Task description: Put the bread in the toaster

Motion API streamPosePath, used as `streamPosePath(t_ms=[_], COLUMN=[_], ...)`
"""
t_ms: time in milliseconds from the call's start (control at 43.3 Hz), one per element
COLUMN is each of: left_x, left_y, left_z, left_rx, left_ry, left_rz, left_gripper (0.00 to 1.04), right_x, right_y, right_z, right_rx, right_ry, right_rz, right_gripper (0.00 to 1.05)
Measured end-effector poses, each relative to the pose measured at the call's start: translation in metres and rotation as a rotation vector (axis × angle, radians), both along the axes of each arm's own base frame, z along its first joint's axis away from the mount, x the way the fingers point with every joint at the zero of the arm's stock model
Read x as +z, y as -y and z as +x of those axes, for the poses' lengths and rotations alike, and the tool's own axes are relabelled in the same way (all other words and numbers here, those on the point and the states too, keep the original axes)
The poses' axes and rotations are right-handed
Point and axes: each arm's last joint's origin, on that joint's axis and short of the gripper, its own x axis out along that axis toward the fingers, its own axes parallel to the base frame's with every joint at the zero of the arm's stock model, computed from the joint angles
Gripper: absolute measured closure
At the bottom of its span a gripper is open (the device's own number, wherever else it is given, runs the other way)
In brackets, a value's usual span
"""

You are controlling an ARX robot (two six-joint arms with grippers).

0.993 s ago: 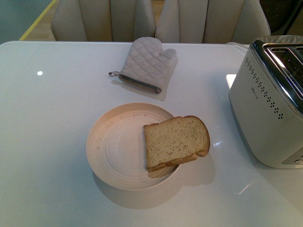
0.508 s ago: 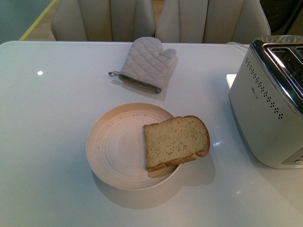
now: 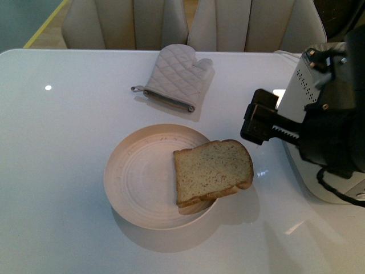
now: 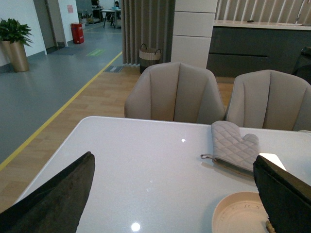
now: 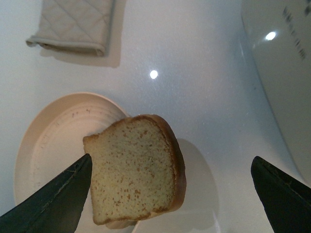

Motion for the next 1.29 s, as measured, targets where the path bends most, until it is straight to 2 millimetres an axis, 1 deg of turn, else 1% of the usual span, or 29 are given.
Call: streamPosePath(t_ms=[46, 115, 300, 693, 831, 901, 947, 1016, 1062, 1108, 1131, 1201, 1247, 1293], left_x=[0.000, 0.000, 0.000, 0.000, 0.000, 0.000, 0.000, 0.000, 0.000, 0.000, 0.000, 0.000, 0.000, 0.000], left_y=[0.000, 0.000, 0.000, 0.000, 0.000, 0.000, 0.000, 0.000, 0.000, 0.000, 0.000, 0.000, 0.000, 0.000], left_z=[0.000, 0.000, 0.000, 0.000, 0.000, 0.000, 0.000, 0.000, 0.000, 0.000, 0.000, 0.000, 0.000, 0.000], left_rx=[0.000, 0.000, 0.000, 0.000, 0.000, 0.000, 0.000, 0.000, 0.000, 0.000, 0.000, 0.000, 0.000, 0.000], left_ry=[0.000, 0.000, 0.000, 0.000, 0.000, 0.000, 0.000, 0.000, 0.000, 0.000, 0.000, 0.000, 0.000, 0.000], left_rz=[0.000, 0.000, 0.000, 0.000, 0.000, 0.000, 0.000, 0.000, 0.000, 0.000, 0.000, 0.000, 0.000, 0.000], left_gripper=[0.08, 0.07, 0.07, 0.07, 0.07, 0.07, 0.07, 0.07, 0.07, 0.07, 0.07, 0.07, 0.07, 0.07], right_x=[-0.011, -0.021, -0.043, -0.074, -0.082, -0.081, -0.080, -0.078, -0.075, -0.070, -0.067, -0.052, -0.039, -0.024], right_y=[-0.002, -0.005, -0.009, -0.017, -0.021, -0.021, -0.022, -0.022, -0.021, -0.021, -0.020, -0.018, -0.015, -0.013], right_z=[0.006, 0.011, 0.019, 0.034, 0.042, 0.043, 0.044, 0.043, 0.041, 0.039, 0.038, 0.035, 0.034, 0.034], right_rx=[-0.012, -0.022, -0.065, -0.104, -0.117, -0.124, -0.127, -0.130, -0.129, -0.131, -0.132, -0.127, -0.127, -0.123], right_ry=[-0.033, -0.065, -0.132, -0.195, -0.200, -0.195, -0.190, -0.177, -0.173, -0.159, -0.154, -0.118, -0.087, -0.052], right_rz=[0.030, 0.066, 0.138, 0.233, 0.259, 0.274, 0.286, 0.319, 0.334, 0.358, 0.366, 0.406, 0.424, 0.434], right_gripper=[0.09, 0.09, 0.09, 0.09, 0.34, 0.44, 0.49, 0.63, 0.70, 0.80, 0.84, 0.96, 1.00, 1.01])
